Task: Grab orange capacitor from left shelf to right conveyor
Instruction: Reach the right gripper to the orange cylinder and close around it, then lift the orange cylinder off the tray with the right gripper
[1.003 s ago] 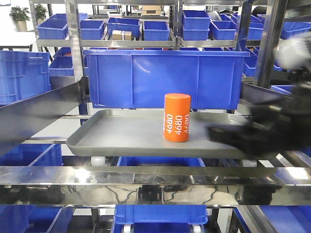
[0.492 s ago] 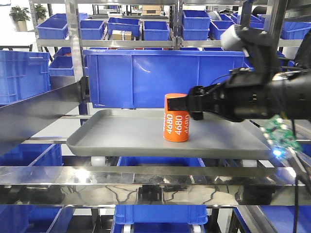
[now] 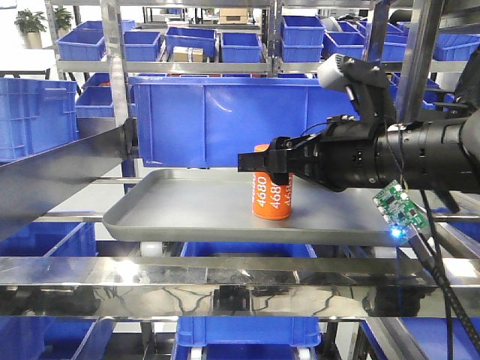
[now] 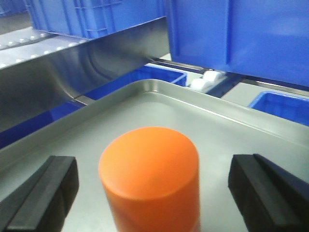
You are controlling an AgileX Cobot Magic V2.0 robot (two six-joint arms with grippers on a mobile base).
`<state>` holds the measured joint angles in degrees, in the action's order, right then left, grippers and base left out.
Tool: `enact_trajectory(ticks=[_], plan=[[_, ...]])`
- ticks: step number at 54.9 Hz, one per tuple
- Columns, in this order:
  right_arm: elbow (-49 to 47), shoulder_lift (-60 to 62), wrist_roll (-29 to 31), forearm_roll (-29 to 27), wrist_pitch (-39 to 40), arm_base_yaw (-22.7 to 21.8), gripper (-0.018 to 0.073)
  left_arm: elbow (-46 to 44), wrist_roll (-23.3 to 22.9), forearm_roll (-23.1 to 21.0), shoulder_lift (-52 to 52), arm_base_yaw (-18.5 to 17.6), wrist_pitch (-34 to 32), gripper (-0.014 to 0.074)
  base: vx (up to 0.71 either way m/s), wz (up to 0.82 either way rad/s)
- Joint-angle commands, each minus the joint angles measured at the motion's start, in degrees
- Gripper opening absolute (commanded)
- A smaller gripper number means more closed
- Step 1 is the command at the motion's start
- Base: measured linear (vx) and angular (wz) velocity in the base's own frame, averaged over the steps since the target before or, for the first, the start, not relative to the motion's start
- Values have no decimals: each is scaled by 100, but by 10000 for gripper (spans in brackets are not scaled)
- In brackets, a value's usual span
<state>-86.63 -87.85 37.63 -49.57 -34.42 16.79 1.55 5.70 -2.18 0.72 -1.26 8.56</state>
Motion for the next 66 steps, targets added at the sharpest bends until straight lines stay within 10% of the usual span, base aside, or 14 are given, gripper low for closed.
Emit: enact_trajectory(ticks=[1,35,66], plan=[[-208,182,288,-404,223,-10,651,186,-9,-20,73,-34,-474,-6,0,0],[-208,174,392,-413,41,-10,335,186,-9,-20,73,-34,-474,-6,0,0],[-208,831,562,-209,88,-15,327,186,-9,-20,73,-34,-474,-6,0,0]])
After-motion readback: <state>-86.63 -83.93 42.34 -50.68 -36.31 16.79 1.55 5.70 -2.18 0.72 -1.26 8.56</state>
